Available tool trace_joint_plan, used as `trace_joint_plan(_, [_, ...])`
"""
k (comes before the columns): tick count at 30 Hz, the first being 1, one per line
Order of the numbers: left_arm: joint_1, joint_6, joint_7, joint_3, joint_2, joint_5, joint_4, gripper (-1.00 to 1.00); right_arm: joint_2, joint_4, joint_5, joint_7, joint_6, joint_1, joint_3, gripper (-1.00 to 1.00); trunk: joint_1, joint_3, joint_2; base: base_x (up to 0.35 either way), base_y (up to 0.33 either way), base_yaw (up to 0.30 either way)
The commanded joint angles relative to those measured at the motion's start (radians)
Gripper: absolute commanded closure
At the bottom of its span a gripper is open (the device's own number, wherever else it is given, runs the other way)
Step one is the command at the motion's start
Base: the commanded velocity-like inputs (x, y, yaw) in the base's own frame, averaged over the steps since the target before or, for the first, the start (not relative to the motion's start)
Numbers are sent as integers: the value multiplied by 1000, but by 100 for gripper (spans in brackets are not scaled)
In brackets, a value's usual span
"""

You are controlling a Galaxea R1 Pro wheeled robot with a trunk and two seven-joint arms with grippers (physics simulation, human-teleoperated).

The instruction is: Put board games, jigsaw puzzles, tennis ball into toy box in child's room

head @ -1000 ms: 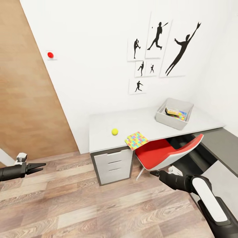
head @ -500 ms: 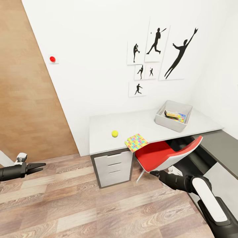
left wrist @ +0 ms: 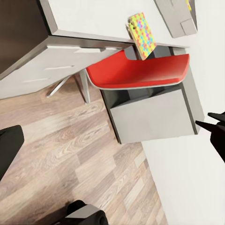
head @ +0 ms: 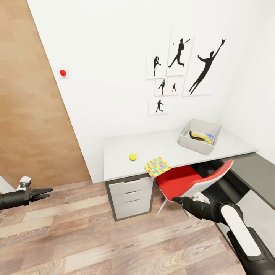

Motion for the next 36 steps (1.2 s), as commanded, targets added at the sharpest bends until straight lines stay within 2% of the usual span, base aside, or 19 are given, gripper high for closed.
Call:
trace_joint_plan(1, [-1, 11, -3, 0, 1, 1, 0, -100, 0, -1, -9, -10, 1, -1, 1, -100, 1, 0, -2, 0, 0, 0])
trace_joint_plan(36, [-1, 12, -1, -1, -1, 1, 0, -100, 2, 0, -9, -11, 1, -1, 3, -100, 1, 55, -2, 0, 0, 3])
